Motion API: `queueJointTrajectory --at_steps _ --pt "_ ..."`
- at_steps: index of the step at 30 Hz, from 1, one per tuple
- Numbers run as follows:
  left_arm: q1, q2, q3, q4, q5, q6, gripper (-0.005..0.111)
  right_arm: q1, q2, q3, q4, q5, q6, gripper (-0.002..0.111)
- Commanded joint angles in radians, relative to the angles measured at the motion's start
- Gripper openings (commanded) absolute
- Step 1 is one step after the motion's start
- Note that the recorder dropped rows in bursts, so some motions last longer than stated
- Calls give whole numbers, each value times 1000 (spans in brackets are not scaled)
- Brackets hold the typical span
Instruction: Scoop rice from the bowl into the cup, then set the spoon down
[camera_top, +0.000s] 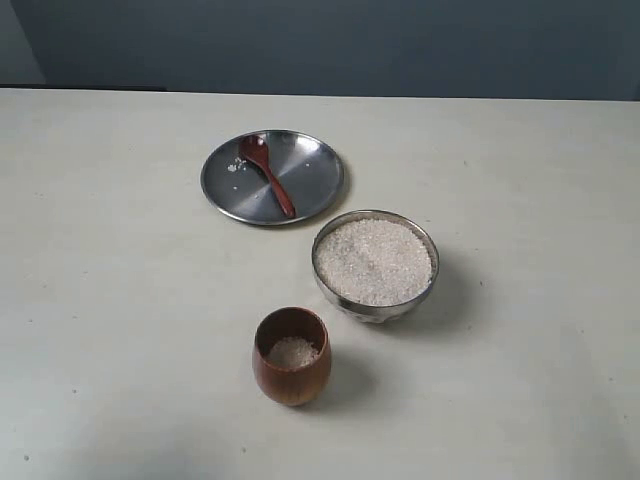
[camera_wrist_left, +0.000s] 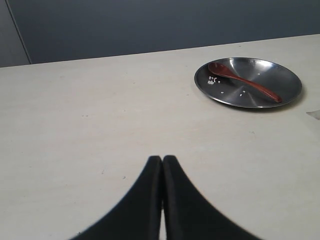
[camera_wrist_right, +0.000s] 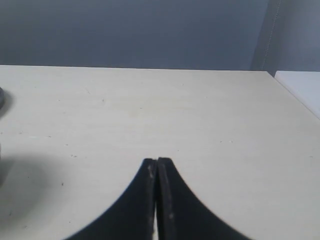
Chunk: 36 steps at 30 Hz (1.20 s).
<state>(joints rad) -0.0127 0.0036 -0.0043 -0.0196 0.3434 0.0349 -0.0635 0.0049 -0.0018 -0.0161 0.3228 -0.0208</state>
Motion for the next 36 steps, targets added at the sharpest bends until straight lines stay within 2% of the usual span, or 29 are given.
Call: queueJointTrajectory --at_steps 1,36 --pt "2 -4 4 -2 -10 -1 0 -5 -5 2 -3 3 -10 0" --pt "2 -4 4 -2 -10 -1 0 -5 -5 2 16 1 -1 0"
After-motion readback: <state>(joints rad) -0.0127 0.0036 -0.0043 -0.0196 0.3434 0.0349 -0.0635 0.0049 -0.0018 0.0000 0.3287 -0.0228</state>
